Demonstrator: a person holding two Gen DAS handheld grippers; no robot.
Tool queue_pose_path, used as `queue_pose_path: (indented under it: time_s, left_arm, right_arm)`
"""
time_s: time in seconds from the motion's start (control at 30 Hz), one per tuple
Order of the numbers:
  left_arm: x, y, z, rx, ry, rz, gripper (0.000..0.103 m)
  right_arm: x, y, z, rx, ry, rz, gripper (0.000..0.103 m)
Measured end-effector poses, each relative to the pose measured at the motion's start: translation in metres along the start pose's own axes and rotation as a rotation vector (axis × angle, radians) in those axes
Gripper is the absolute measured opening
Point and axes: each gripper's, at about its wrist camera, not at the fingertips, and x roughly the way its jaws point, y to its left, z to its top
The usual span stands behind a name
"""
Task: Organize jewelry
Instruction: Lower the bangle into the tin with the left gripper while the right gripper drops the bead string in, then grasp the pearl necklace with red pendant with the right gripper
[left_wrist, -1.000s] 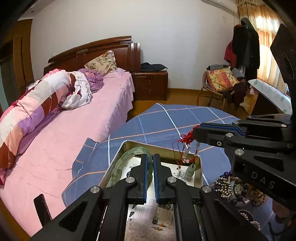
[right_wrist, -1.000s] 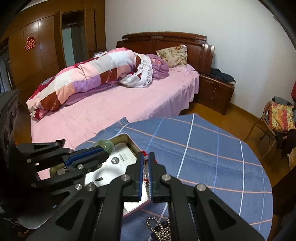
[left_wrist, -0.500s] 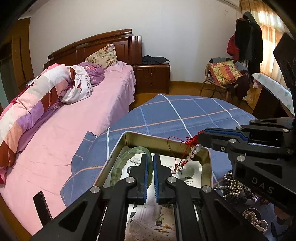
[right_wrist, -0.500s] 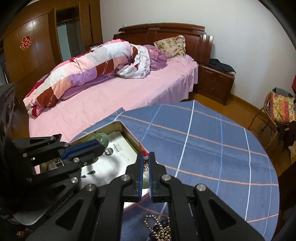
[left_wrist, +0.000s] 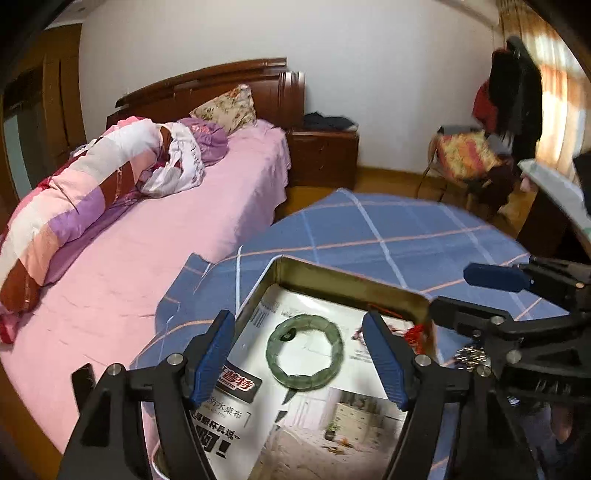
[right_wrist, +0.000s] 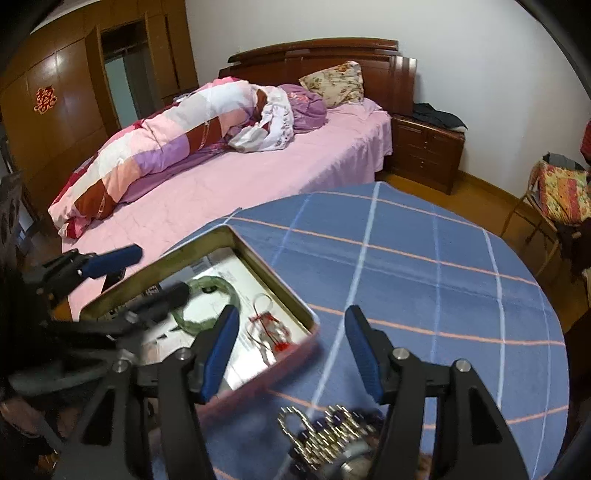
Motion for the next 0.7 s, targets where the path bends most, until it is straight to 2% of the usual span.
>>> queue_pose_path:
  time_s: [0.2, 0.4, 0.53, 0.7]
  left_arm:
    - [-0.025, -0.005, -0.01, -0.019, -0.024, 0.007, 0.072]
    - [-0.045, -0.028, -0.031, -0.015, -0.023, -0.005, 0.072]
    - [-0.05, -0.047, -0.044, 0.012, -0.003, 0.004, 0.072]
    - [-0.054, -0.058, -0.059, 0.023, 0.028, 0.043, 0.072]
  right_arm:
    - [-0.045, -0.035, -0.028, 0.077, -0.027, -0.03, 0.069]
    - [-0.08, -0.068, -0.07, 0.174, -0.034, -0.082, 0.071]
    - [-0.093, -0.072, -0.095, 0.214, -0.033, -0.092, 0.071]
    - [-0.105, -0.054, -0.118, 0.222, -0.038, -0.06, 0.071]
